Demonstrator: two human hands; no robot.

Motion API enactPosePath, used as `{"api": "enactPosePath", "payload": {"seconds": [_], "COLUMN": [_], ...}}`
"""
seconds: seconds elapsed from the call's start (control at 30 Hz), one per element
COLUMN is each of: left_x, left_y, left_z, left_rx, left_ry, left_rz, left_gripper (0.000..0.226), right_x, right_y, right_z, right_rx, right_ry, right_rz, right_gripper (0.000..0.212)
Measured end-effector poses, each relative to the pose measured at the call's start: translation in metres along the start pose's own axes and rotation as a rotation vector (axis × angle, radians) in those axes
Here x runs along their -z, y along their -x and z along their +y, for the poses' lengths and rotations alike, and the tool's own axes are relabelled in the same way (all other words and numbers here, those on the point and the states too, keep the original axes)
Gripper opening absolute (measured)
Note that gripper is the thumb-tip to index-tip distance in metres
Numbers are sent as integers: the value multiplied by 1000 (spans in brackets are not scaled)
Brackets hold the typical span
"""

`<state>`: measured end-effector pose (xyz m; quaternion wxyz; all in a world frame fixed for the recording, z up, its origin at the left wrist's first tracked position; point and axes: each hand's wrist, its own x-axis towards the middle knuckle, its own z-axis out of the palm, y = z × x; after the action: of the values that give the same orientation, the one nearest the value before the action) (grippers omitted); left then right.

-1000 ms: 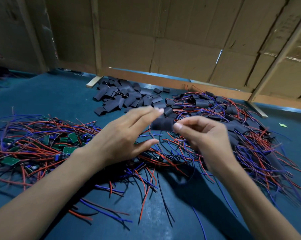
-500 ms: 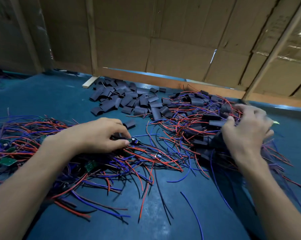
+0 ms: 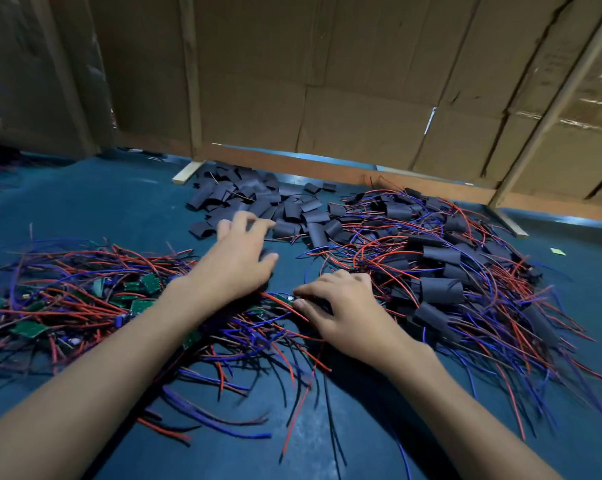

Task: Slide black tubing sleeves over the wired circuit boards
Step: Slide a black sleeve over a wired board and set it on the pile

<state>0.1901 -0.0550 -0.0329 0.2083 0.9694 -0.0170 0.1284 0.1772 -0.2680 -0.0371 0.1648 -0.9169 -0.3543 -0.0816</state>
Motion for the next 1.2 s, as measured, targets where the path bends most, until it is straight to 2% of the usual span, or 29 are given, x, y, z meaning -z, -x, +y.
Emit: {"api": "enactPosePath", "payload": {"seconds": [0.07,0.13,0.27,0.4,0.6,0.7,0.83,0.9,1.03,1.2], "left_x": [2,6,14,20,12,3,0,-1,1,-1], "left_y": [-18,-28,-32,-22,10,26,37,37,40,44], "left_z": [8,16,23,22,18,14,11,12,15,14], "left_rx": [166,153,112,140,107,15,-87,-98,-174,-226], "left_ry": [-175,-255,-154,-28,230,208,148,133,89,75], "left_rz": [-189,-251,-224,-193,6,20,89,101,152,203], "left_gripper": [52,39,23,36,42,43,47,50,51,51], "right_x": [4,5,-2,-2,16,22,40,52,69,69], "right_y": [4,10,4,-6,4,13,18,18,19,20], "right_z": [5,9,-8,-10,14,23,31,32,24,22], "right_rx": [27,42,-97,-100,-173,-174,-163,-213,-345,-495], "right_ry": [26,-20,-176,-137,-379,-389,-414,-504,-966,-1176], "right_rz": [-46,-79,-111,-82,-98,9,320,360,285,-65], "right_gripper": [29,37,37,26,17,22,8,7,11,20]}}
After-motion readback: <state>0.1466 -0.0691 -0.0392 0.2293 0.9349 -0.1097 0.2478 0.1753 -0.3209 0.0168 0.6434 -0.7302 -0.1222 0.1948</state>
